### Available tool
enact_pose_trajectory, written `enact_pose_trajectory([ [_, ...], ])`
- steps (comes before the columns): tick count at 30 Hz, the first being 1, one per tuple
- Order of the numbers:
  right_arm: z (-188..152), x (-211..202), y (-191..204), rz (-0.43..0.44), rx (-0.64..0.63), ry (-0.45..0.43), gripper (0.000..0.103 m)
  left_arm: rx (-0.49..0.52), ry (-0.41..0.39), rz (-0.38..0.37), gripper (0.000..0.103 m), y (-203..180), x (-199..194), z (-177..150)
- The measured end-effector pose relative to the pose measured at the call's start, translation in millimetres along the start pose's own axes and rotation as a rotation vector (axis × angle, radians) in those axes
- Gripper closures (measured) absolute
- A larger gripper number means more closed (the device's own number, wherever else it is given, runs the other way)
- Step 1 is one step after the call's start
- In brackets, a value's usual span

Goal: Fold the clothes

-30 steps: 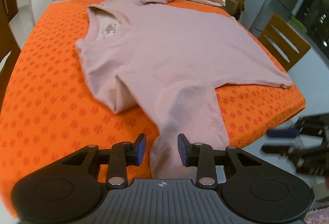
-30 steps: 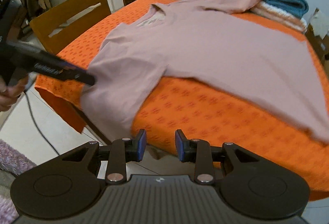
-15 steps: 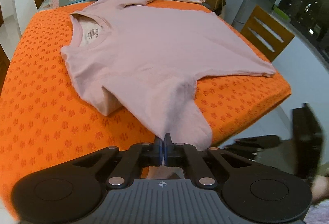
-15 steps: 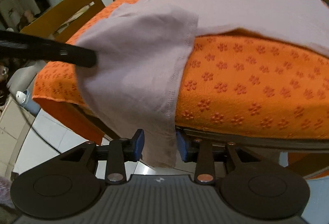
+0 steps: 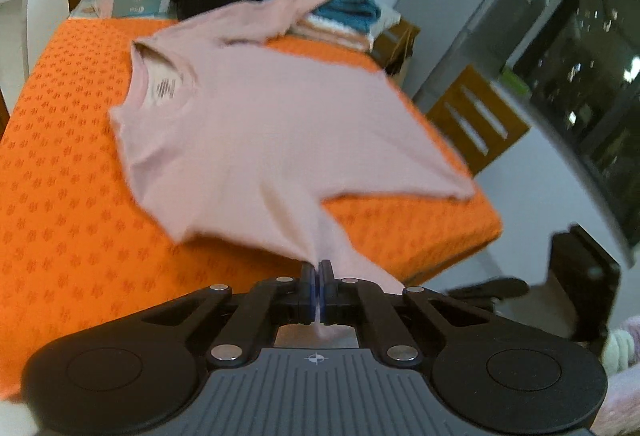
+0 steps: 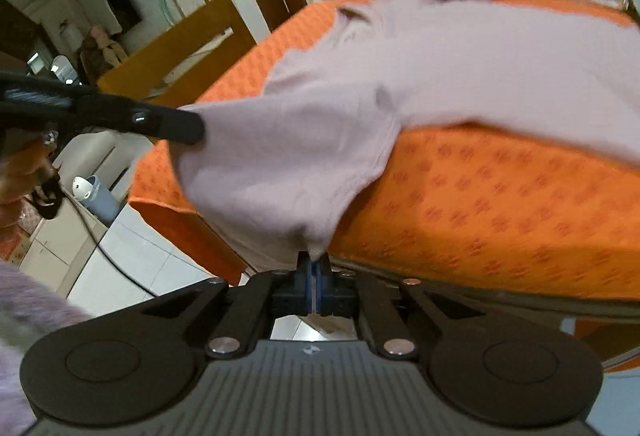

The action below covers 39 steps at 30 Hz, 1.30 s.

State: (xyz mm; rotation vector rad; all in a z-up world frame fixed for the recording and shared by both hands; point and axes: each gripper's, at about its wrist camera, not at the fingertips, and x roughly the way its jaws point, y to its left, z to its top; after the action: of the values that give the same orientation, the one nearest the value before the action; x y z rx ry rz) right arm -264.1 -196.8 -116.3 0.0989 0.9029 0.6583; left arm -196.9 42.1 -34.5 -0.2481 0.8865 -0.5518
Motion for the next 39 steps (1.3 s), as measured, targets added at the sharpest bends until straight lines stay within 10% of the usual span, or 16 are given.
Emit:
enact_pose_trajectory([
  [9,83,-73,-25,-0.06,-0.071,-0.086,0.1,-0.046,-0.107,-0.002,0.099,-5,32,73],
  [18,149,-14,-87,-0.149,-0.096,0.003,0.1,-0.147,-0.106,0.127,0.095,12,86,120],
  [39,97,11,-56,-0.153,-0.315,0.118,0.08,-0.304,-0.112,0.33,0.071,52,14,52],
])
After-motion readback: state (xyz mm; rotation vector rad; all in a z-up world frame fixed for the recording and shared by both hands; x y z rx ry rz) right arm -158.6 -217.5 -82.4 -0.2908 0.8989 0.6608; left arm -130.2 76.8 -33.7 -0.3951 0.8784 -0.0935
